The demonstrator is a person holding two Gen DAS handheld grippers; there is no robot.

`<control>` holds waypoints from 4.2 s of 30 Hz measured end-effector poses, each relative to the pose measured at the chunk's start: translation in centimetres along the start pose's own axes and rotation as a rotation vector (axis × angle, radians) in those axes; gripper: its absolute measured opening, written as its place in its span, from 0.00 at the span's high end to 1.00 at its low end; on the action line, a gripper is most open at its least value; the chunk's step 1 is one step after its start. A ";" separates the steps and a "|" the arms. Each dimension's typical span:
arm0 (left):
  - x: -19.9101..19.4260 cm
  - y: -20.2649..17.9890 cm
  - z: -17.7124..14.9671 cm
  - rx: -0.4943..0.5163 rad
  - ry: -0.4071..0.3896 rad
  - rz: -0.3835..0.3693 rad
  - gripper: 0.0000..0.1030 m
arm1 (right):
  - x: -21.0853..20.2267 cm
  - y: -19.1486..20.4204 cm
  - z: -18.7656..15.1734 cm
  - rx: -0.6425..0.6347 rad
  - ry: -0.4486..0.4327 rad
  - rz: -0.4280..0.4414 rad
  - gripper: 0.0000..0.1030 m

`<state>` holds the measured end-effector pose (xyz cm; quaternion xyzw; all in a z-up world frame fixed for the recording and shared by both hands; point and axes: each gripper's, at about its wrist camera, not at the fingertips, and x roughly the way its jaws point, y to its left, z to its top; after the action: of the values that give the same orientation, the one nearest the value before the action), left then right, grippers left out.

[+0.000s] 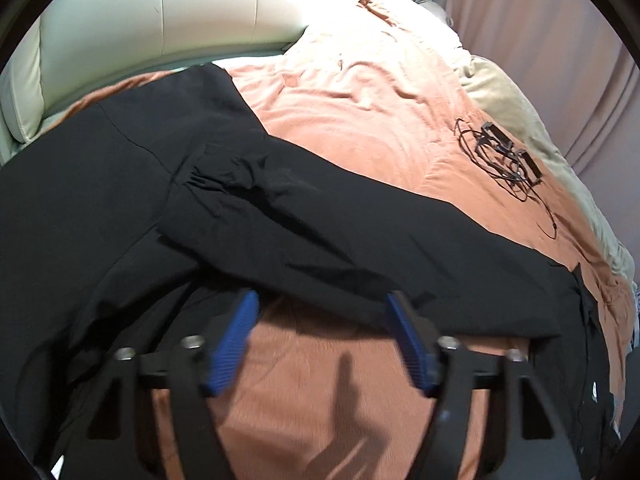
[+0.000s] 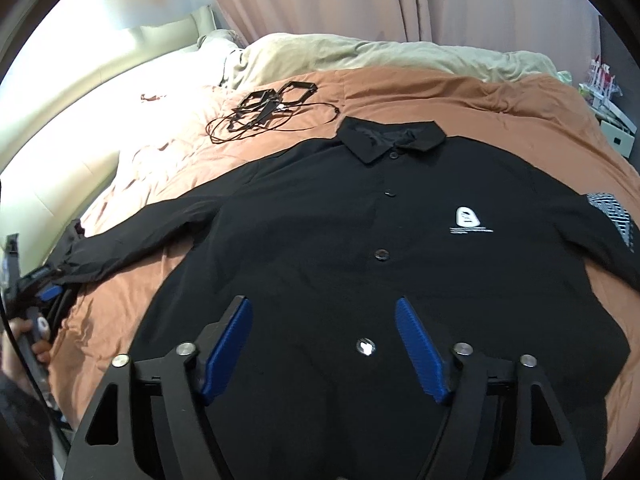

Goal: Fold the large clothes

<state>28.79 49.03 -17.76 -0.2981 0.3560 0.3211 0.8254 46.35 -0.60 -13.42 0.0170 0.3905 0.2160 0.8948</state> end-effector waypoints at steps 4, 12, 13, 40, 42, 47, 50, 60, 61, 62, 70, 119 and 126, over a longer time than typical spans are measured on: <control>0.9 0.3 0.5 -0.033 0.009 -0.006 0.78 | 1.0 0.9 1.1 0.010 0.003 0.035 0.48; -2.4 -1.2 1.6 -0.010 -0.042 -0.106 0.96 | 5.3 3.1 3.3 0.048 0.063 0.125 0.74; -3.5 -1.5 2.2 -0.001 -0.066 -0.123 0.96 | 5.9 3.5 3.6 0.048 0.066 0.128 0.74; -16.9 -11.9 6.3 0.210 -0.274 -0.354 0.96 | 20.8 10.0 6.4 0.112 0.364 0.300 0.62; -17.5 -12.9 6.1 0.219 -0.275 -0.369 0.96 | 18.9 9.2 6.7 0.106 0.326 0.303 0.47; -19.7 -16.6 5.3 0.267 -0.295 -0.419 0.96 | 12.8 5.5 6.9 0.082 0.218 0.293 0.33; -21.1 -19.9 4.7 0.300 -0.303 -0.466 0.96 | 9.5 2.1 6.3 0.113 0.185 0.267 0.33; -23.4 -31.5 1.0 0.428 -0.265 -0.594 0.96 | -0.4 -11.1 3.2 0.256 0.047 0.178 0.33; -23.4 -32.8 0.5 0.443 -0.256 -0.604 0.96 | -1.3 -12.4 2.8 0.266 0.035 0.169 0.33; -23.3 -34.0 0.0 0.458 -0.247 -0.611 0.96 | -2.1 -13.5 2.3 0.279 0.025 0.160 0.33; -20.6 -43.1 -5.2 0.581 -0.143 -0.646 0.96 | -6.8 -20.6 -1.3 0.383 -0.032 0.115 0.33; -12.3 -25.8 -8.2 0.510 0.030 -0.320 0.29 | 5.2 -9.2 2.2 -0.012 0.165 -0.013 0.33; -10.2 -23.4 -8.3 0.505 0.065 -0.276 0.29 | 11.2 -7.2 1.3 -0.132 0.288 -0.119 0.46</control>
<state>37.34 25.40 -8.45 -0.1389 0.4070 0.0975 0.8975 56.68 -2.43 -21.67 -0.0963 0.4999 0.1879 0.8400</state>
